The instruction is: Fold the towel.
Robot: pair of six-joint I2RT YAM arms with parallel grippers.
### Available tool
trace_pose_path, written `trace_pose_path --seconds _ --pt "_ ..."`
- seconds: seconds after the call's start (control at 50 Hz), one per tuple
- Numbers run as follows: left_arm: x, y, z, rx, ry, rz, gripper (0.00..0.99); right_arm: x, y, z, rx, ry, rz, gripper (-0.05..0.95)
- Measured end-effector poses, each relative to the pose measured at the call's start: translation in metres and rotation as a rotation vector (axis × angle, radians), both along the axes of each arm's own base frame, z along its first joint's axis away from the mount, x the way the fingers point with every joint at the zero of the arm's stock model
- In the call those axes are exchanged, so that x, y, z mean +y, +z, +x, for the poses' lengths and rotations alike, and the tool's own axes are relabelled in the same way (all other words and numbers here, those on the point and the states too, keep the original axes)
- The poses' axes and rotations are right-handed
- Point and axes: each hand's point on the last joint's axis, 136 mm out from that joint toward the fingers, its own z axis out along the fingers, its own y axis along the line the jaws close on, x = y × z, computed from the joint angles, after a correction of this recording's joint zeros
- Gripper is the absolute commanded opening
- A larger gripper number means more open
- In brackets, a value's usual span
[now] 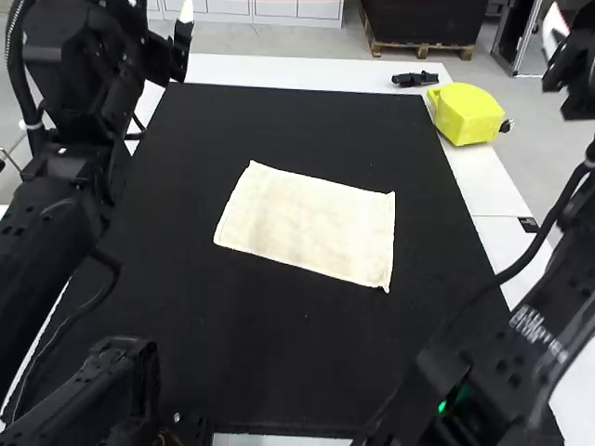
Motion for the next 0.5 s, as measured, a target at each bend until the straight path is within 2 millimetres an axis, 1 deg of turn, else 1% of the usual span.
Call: trace_pose_path --seconds 0.12,0.24,0.38,0.5 --pt "0.001 0.001 0.002 -0.001 0.005 -0.005 0.967 -0.012 0.021 0.006 -0.020 -0.004 0.039 0.91" --pt "0.002 -0.002 0.005 0.007 0.009 -0.009 0.967 -0.015 0.041 0.005 -0.046 -0.004 0.054 0.91" --pt "0.002 -0.002 0.006 0.009 0.008 -0.012 0.967 -0.006 0.061 -0.002 -0.091 0.023 0.060 0.91" --pt "0.003 -0.002 0.006 0.009 0.011 -0.017 0.967 0.007 0.081 -0.011 -0.137 0.070 0.062 0.91"
